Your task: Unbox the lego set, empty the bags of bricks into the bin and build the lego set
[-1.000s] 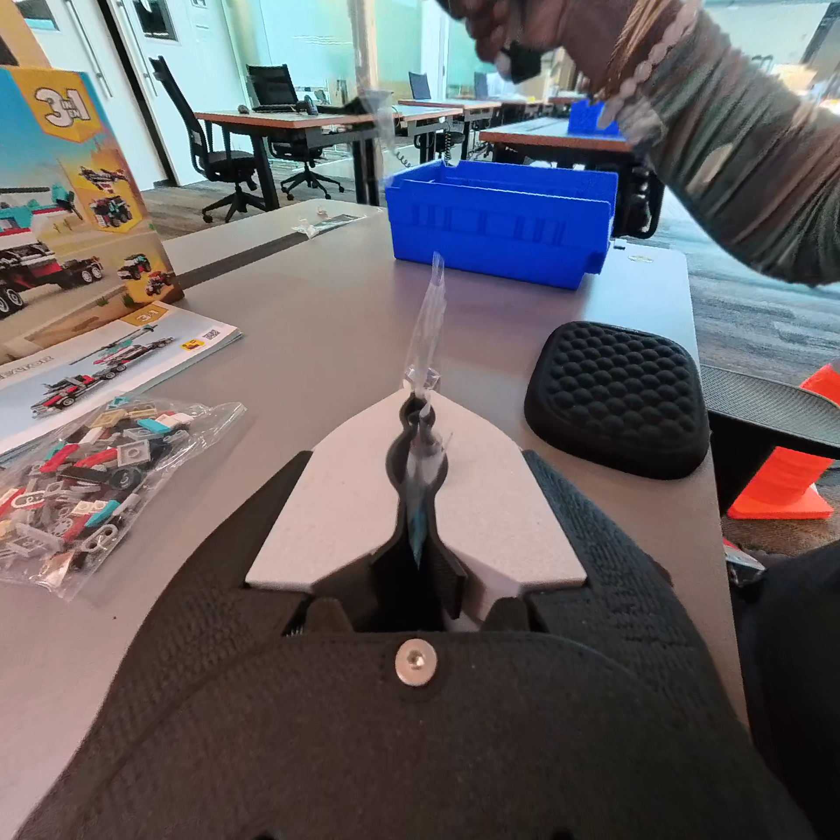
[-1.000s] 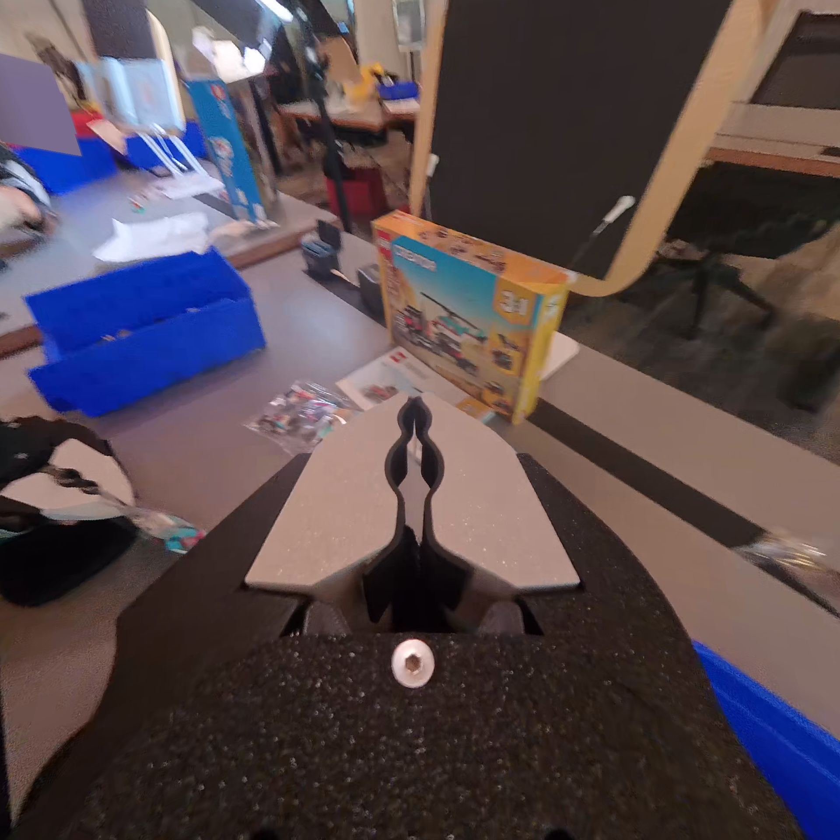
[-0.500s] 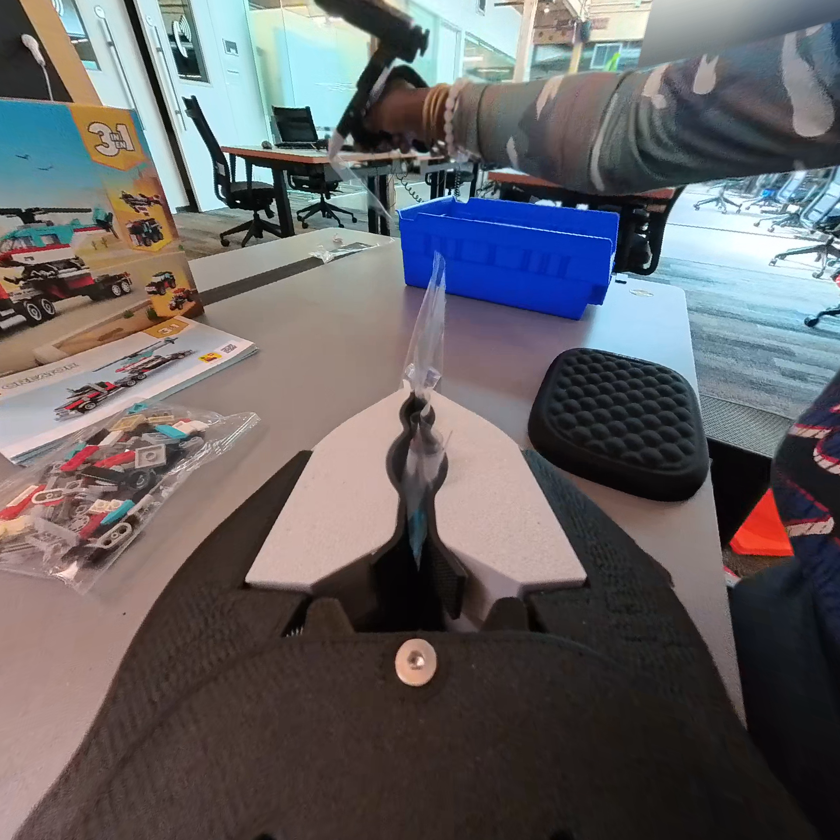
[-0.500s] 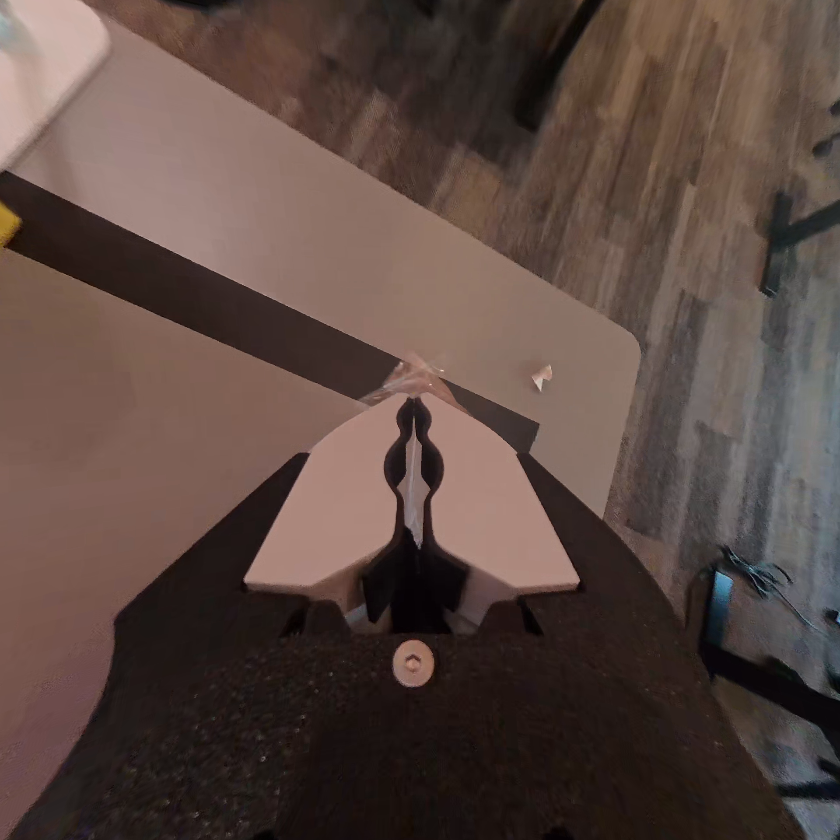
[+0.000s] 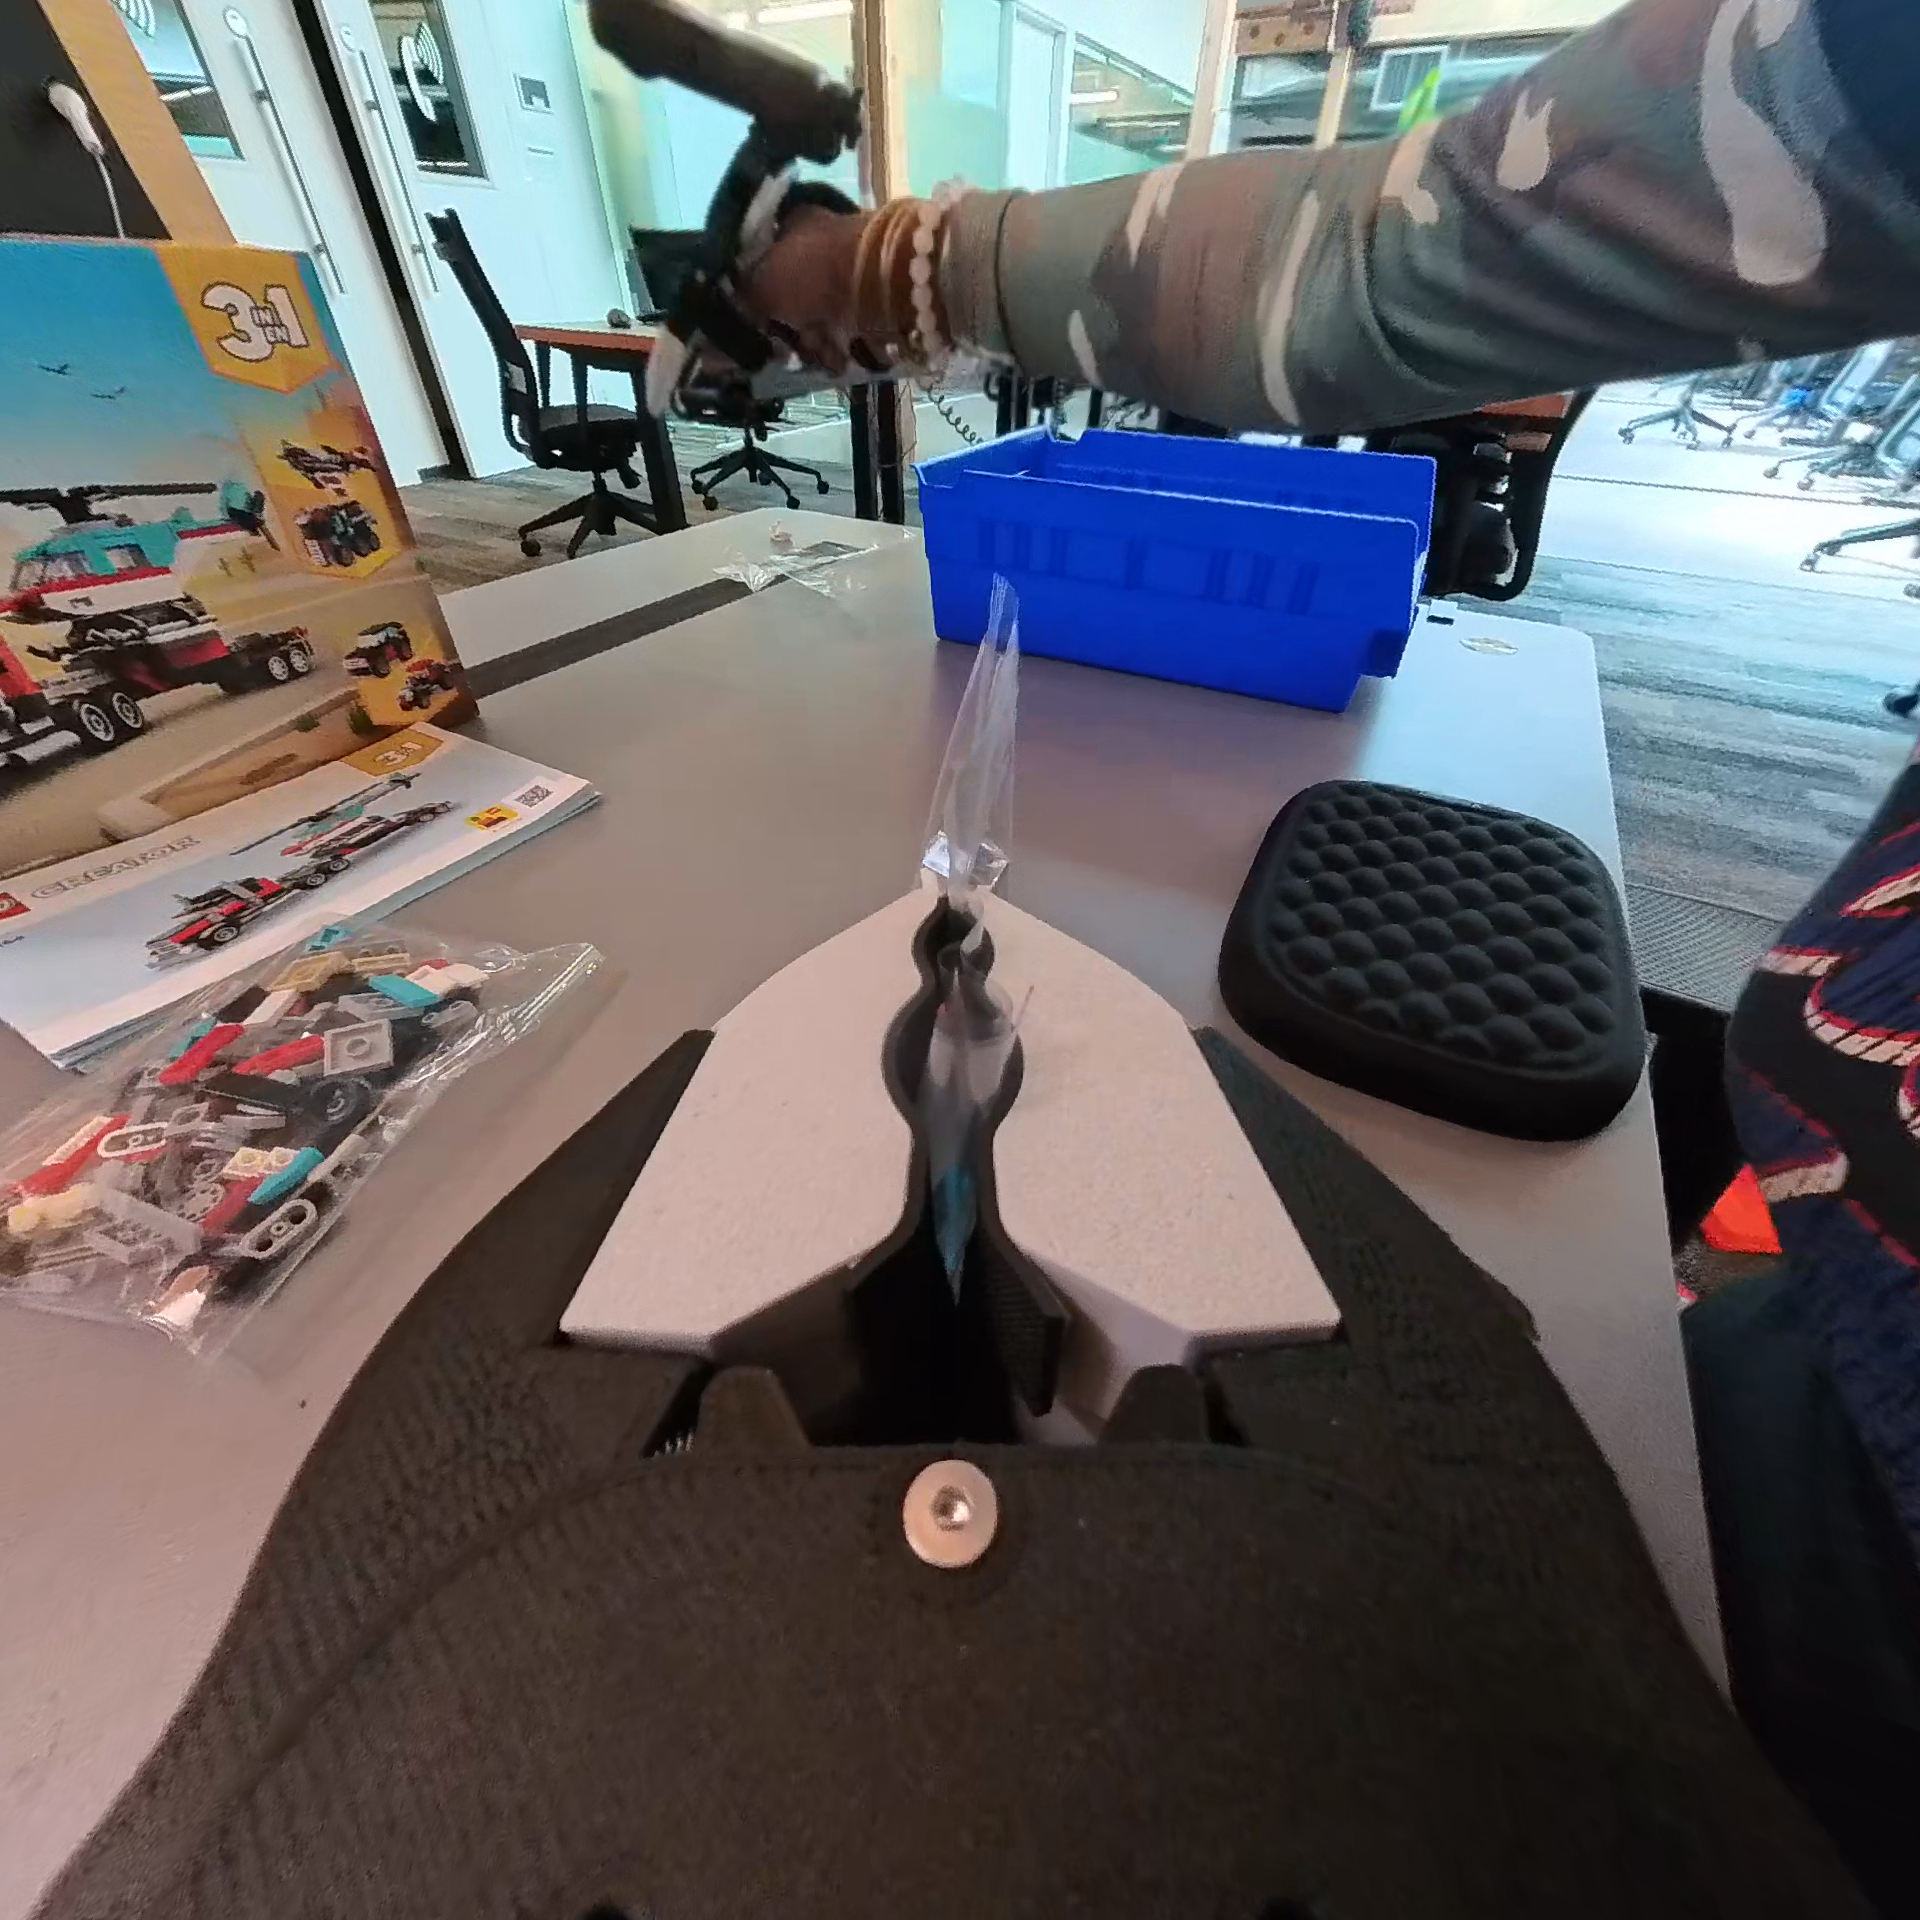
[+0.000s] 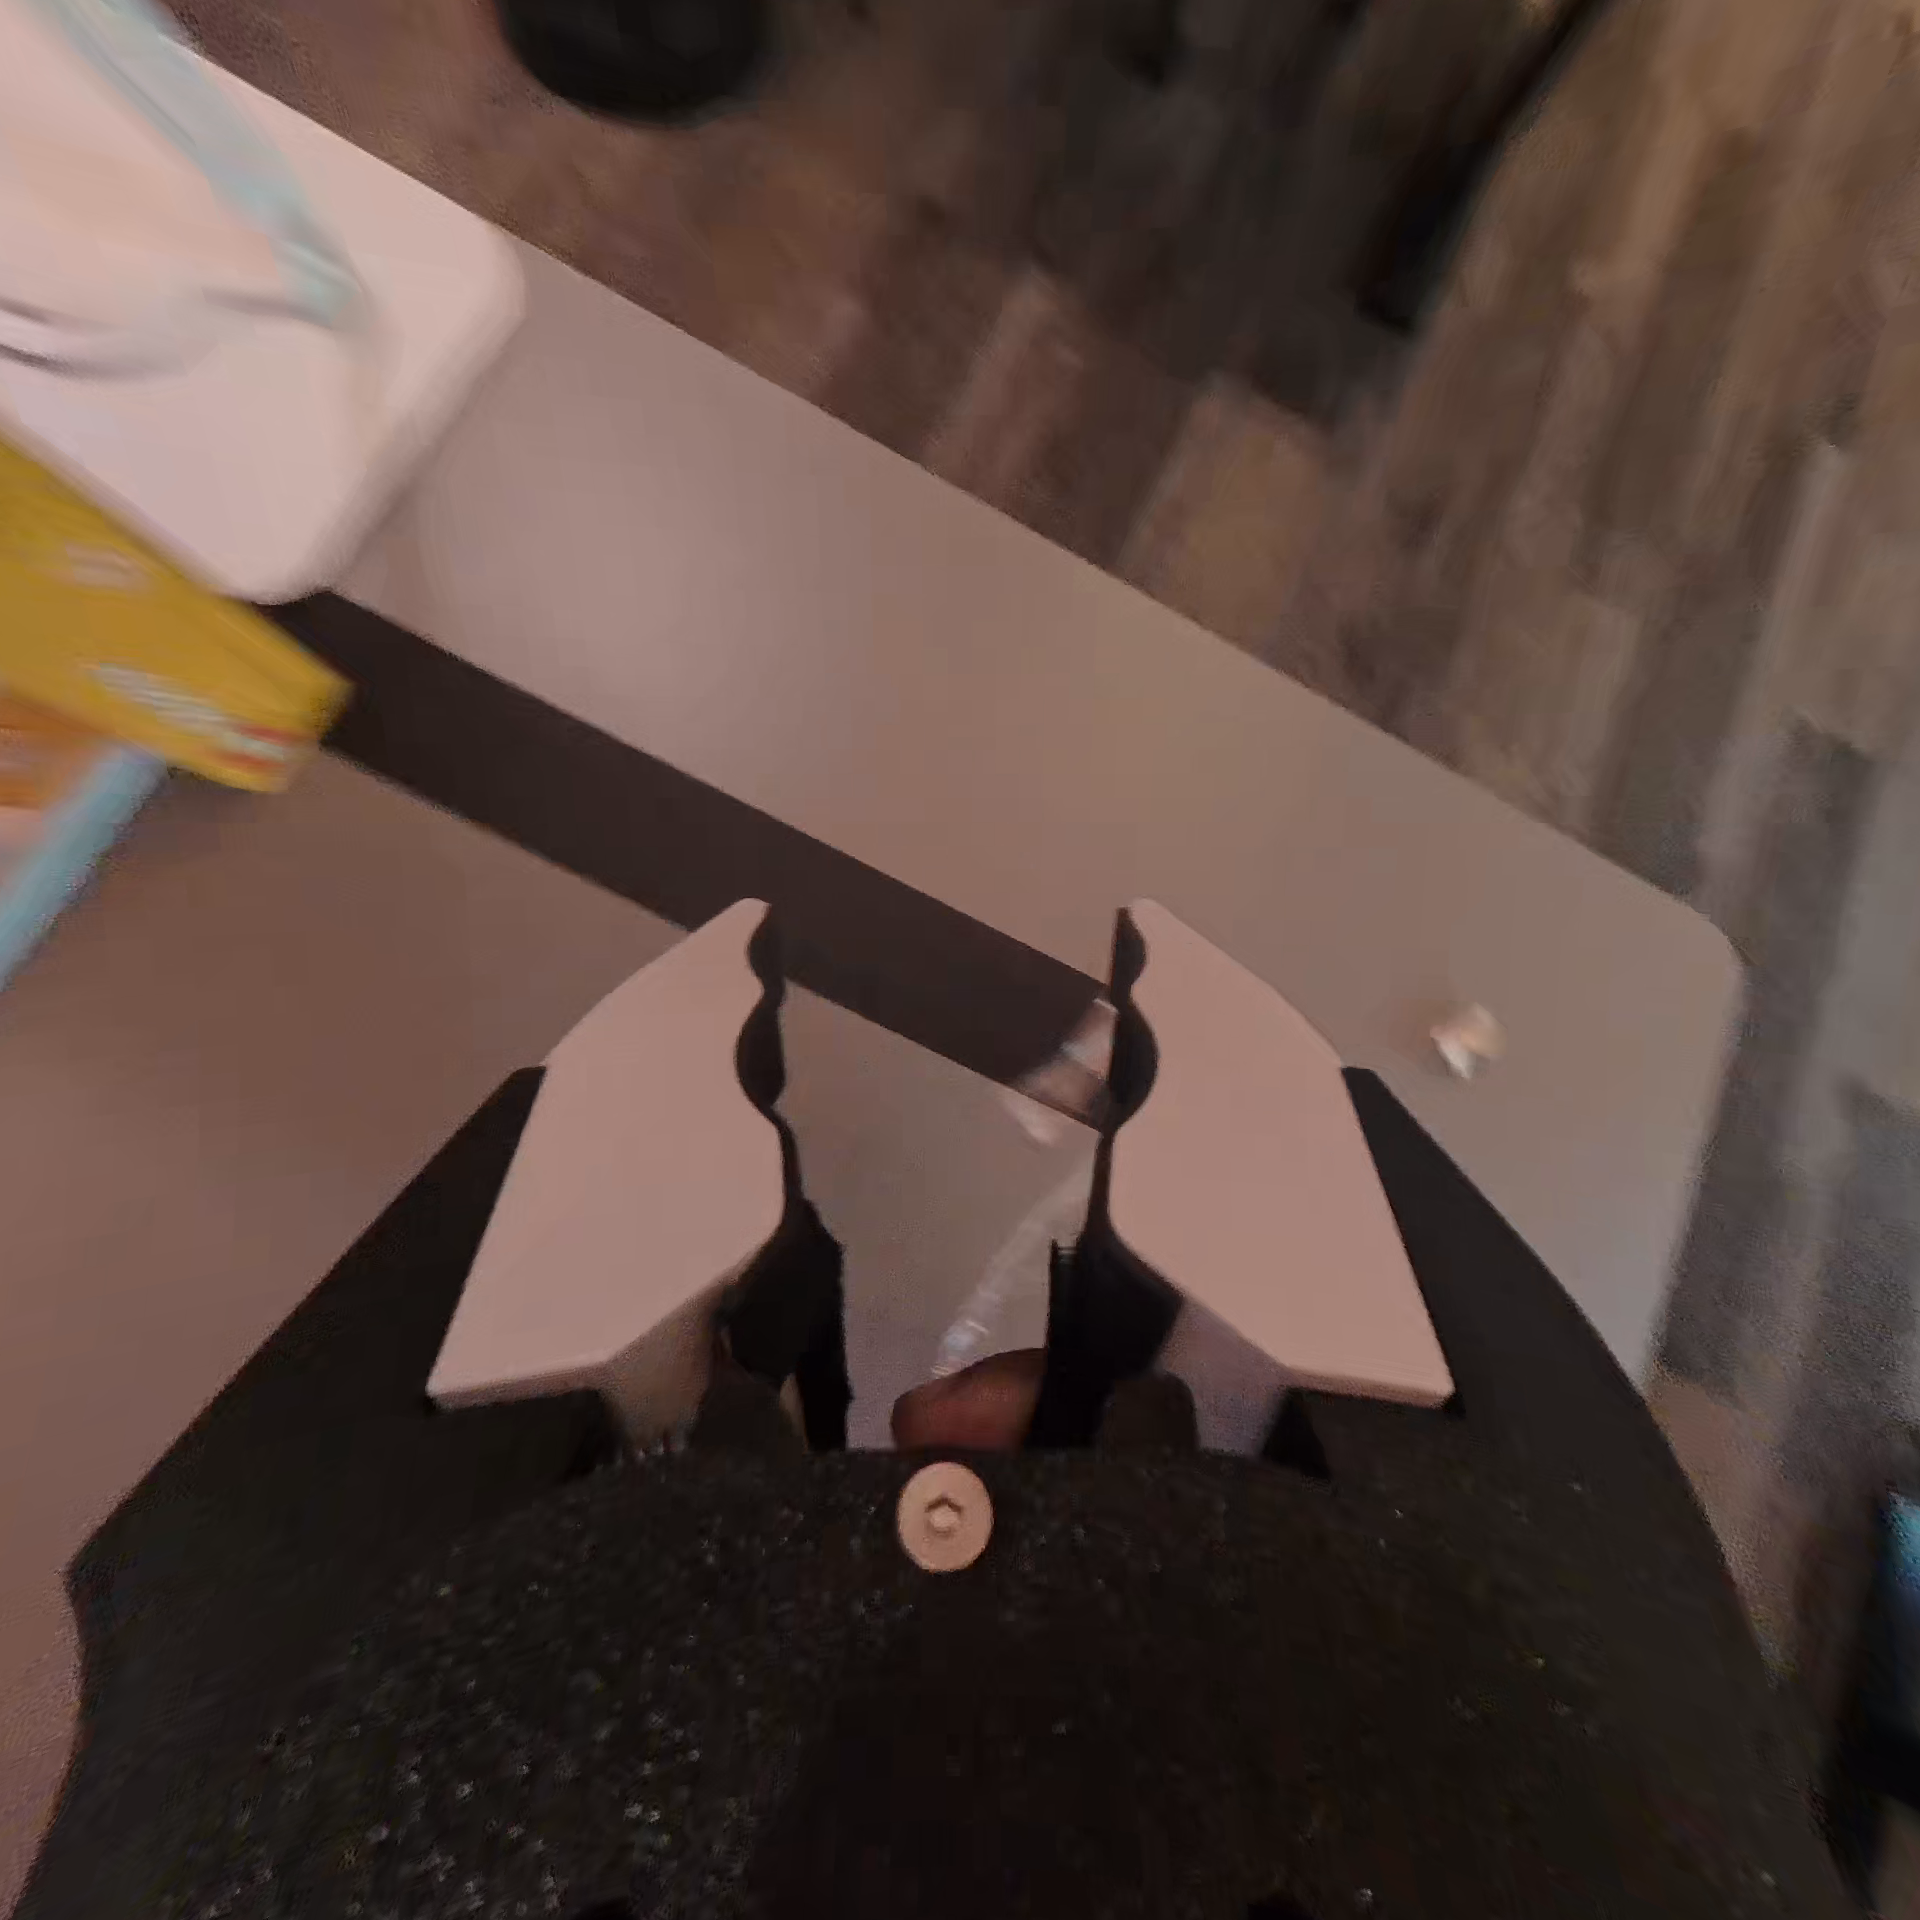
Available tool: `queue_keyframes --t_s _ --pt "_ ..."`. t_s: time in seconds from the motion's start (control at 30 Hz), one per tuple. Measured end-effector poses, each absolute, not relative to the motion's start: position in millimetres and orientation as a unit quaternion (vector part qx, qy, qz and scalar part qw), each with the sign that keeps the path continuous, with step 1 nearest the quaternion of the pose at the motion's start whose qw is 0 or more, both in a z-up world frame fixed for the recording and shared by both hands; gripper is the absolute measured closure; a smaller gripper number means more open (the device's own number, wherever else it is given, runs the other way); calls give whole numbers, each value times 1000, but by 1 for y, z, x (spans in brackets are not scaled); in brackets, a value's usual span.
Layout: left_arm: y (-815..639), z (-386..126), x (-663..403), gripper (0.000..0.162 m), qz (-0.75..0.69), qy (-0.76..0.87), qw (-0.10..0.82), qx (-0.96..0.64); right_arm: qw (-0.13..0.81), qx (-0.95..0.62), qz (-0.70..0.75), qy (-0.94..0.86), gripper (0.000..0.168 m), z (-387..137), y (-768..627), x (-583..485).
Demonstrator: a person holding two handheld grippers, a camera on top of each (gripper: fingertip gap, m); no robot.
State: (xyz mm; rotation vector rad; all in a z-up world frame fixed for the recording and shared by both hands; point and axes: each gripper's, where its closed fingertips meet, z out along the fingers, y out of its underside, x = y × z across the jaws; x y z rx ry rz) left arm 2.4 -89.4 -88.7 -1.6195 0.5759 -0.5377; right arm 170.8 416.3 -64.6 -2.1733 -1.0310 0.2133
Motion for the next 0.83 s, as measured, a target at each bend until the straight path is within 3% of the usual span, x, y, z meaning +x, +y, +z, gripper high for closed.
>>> queue_keyframes --t_s 0.07,0.2,0.37,0.53,0.63,0.83 --pt "-91 -84 2 162 -245 249 626 -697 366 -790 204 -447 89 -31 358 119" --pt "-95 -68 -3 162 -272 245 641 -674 352 -618 433 -554 71 26 171 48" --pt "-100 -32 -16 162 -280 248 674 -637 327 -477 550 -602 58 10 -25 32" --pt "-109 23 -22 162 -319 224 716 -579 368 -463 679 -435 71 -18 -87 12" --pt "-115 53 -16 162 -347 219 728 -549 375 -424 772 -289 80 -9 -90 5" --pt "-122 80 2 162 -370 217 735 -525 404 -301 831 -237 95 28 -113 -1"
